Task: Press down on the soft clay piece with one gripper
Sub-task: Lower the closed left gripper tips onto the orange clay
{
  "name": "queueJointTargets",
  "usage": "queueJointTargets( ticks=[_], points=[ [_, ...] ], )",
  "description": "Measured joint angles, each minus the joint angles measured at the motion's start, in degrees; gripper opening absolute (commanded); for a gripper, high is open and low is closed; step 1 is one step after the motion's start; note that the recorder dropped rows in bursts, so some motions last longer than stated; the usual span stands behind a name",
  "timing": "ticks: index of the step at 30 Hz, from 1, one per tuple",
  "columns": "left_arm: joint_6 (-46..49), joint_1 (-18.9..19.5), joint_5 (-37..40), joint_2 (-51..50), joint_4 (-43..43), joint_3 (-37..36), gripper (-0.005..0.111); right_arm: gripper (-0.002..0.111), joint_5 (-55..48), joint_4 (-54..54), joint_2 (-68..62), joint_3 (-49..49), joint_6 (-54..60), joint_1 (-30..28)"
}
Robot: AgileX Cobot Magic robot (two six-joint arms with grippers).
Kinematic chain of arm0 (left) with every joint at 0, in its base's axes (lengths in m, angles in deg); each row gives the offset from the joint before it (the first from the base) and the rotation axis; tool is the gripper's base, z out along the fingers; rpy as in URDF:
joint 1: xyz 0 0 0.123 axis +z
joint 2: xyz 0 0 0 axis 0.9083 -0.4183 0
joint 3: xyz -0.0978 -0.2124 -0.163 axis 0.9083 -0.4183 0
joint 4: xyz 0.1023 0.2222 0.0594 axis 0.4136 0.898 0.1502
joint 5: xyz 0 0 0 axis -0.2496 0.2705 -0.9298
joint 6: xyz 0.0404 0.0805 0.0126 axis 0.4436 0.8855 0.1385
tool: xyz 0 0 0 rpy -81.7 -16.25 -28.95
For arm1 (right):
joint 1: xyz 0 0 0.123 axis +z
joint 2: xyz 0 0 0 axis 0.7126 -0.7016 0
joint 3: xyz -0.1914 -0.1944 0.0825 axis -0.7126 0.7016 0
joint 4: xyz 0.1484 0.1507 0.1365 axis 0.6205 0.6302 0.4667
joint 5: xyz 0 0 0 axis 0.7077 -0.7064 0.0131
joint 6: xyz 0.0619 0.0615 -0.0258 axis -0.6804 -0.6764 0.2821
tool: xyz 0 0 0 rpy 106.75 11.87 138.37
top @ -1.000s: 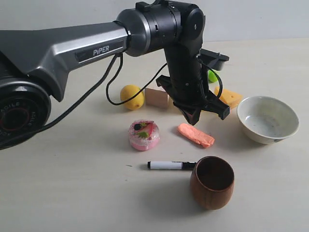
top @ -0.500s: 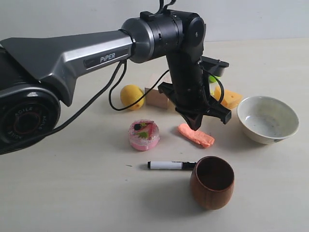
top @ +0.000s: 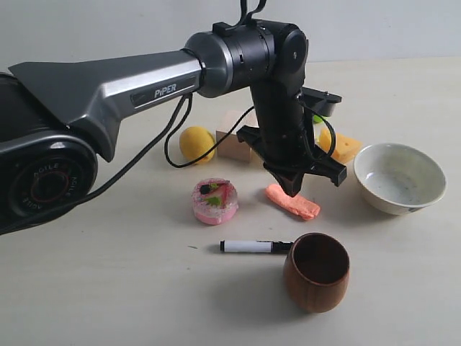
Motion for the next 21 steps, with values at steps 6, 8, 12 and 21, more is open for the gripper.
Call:
queueJointTargets(
  ticks=[6, 8, 12, 21],
  points=[
    [0.0, 0.0, 0.0, 0.0, 0.0, 0.0, 0.000, 0.000, 0.0, 0.0, 0.0, 0.0, 0.0, 0.0],
    [0.0, 0.0, 0.0, -0.1, 0.0, 0.0, 0.000, 0.000, 0.0, 0.0, 0.0, 0.0, 0.0, 0.0],
    [0.0, 0.0, -0.7, -0.7, -0.4, 0.0, 0.000, 0.000, 0.0, 0.0, 0.0, 0.0, 0.0, 0.0],
    [0.0, 0.0, -1.5, -0.8, -0.6, 0.0, 0.000, 0.000, 0.0, 0.0, 0.0, 0.0, 0.0, 0.0]
  ],
)
